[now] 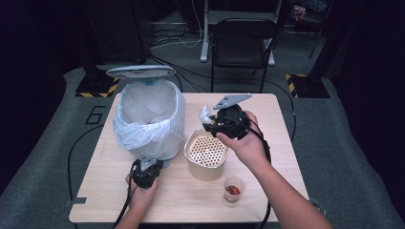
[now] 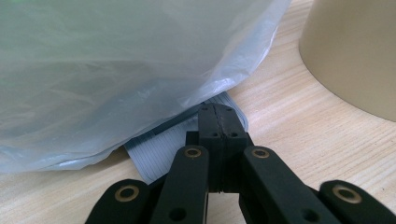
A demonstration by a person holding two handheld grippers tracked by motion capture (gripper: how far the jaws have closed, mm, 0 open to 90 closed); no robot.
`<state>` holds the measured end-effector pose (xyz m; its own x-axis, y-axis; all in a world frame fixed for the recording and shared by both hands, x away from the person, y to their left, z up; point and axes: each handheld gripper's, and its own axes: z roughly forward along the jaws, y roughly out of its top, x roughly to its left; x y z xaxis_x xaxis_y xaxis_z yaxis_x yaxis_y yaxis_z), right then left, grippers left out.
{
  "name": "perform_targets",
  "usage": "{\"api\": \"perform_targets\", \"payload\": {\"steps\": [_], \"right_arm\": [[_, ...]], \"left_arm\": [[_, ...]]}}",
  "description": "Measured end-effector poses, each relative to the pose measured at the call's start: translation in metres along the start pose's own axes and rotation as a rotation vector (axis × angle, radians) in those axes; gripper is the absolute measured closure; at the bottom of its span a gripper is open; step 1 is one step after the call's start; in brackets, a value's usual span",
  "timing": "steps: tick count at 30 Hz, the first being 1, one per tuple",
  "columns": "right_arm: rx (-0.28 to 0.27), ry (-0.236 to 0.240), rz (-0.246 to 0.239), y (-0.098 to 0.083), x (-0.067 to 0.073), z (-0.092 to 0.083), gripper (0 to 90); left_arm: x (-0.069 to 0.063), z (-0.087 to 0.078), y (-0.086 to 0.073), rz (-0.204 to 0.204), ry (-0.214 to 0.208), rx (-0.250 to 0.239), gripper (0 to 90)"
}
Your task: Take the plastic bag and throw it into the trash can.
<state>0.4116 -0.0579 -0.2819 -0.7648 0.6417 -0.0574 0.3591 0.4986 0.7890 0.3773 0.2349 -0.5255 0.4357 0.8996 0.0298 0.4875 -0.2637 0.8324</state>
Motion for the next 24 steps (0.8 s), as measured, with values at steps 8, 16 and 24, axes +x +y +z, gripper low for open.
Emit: {"api": "perform_targets", "payload": {"steps": [8, 16, 24], "right_arm": [[0.011, 0.027, -0.021, 0.025, 0.011, 0.013, 62.3], [0.018, 0.061, -0.022, 0.049, 0.025, 0.023, 62.3], [0.006, 0.073, -0.047, 0.069, 0.037, 0.038, 62.2]], "left_arm": [[0.000, 0.001, 0.000, -0.008, 0.000, -0.007, 90.0], [0.000, 0.000, 0.000, -0.005, -0.006, 0.004, 90.0], [0.000, 0.000, 0.000, -0.005, -0.005, 0.006, 90.0]]}}
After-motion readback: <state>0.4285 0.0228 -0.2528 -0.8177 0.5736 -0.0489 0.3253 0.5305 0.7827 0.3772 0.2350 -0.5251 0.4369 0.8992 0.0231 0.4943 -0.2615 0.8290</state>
